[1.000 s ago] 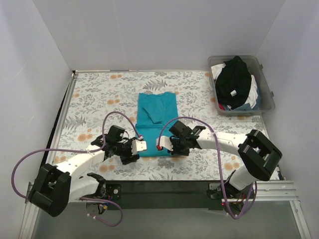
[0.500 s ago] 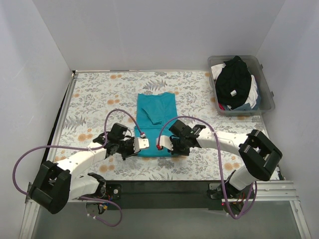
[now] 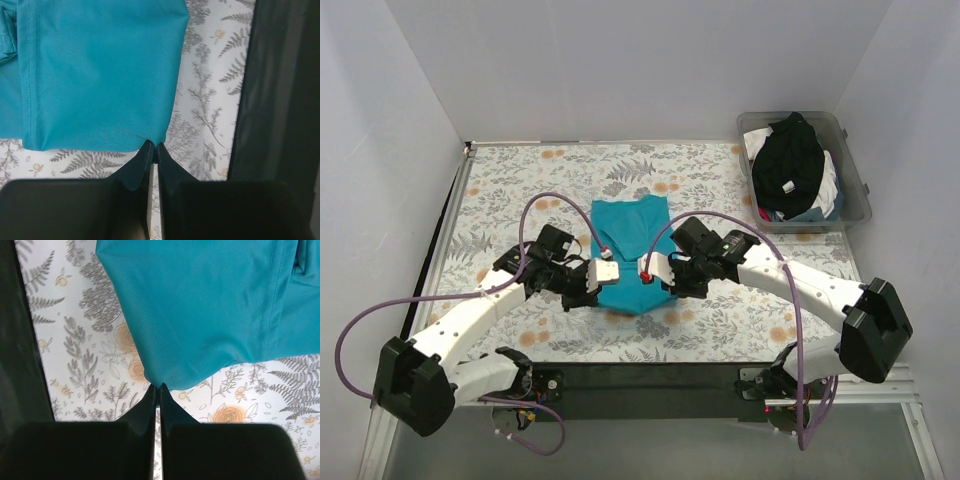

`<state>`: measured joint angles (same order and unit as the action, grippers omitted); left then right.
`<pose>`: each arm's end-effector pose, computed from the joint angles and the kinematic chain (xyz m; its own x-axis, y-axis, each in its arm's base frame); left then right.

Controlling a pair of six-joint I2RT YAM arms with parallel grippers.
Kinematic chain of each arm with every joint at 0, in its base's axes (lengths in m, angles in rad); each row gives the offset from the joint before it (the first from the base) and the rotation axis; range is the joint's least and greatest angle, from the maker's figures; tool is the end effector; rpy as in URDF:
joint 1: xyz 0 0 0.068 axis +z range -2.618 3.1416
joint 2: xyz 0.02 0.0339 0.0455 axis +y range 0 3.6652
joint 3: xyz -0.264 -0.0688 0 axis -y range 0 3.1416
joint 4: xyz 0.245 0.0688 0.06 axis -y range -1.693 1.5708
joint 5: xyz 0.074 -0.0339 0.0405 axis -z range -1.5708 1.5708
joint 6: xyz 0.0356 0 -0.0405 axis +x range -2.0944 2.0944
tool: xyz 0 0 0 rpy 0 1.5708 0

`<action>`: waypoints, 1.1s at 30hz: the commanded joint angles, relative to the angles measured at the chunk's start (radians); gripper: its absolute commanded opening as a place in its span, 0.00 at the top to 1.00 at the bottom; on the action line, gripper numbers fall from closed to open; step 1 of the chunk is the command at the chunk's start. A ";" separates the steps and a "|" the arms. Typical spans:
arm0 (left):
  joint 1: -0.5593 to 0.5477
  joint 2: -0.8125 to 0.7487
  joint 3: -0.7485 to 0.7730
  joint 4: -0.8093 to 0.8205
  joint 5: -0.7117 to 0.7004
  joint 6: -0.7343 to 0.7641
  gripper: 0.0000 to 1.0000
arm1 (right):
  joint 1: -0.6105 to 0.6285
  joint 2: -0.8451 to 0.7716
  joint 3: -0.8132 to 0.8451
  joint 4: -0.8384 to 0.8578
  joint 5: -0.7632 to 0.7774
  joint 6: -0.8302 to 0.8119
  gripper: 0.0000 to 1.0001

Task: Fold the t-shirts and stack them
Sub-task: Fold the tshirt

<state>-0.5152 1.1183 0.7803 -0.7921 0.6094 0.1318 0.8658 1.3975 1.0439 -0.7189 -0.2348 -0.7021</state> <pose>0.1637 -0.1161 0.2330 -0.6992 0.5197 -0.4909 0.7146 0.5295 -0.4571 0.1732 0.2163 0.2496 0.0903 -0.8631 -0.4969 -0.9882 -0.0155 -0.1526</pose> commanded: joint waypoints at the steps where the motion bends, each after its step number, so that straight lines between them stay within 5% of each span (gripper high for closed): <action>1: -0.003 -0.071 0.054 -0.200 0.075 0.058 1.00 | 0.015 -0.064 0.042 -0.145 -0.080 -0.039 0.99; 8: 0.001 -0.023 0.227 -0.415 0.181 -0.030 1.00 | 0.022 -0.118 0.160 -0.289 -0.117 -0.071 0.99; 17: 0.388 0.406 0.621 -0.547 0.375 0.164 1.00 | -0.174 0.153 0.442 -0.333 -0.167 -0.270 0.99; 26: 0.412 0.734 0.599 -0.155 0.270 -0.043 1.00 | -0.292 0.627 0.663 -0.301 -0.199 -0.349 0.99; 33: 0.414 0.781 0.547 -0.030 0.233 -0.110 1.00 | -0.314 0.709 0.660 -0.228 -0.205 -0.286 0.99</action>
<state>-0.1009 1.9343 1.3453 -0.9043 0.8528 0.0605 0.5518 2.1357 1.6760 -0.9649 -0.4248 -0.9970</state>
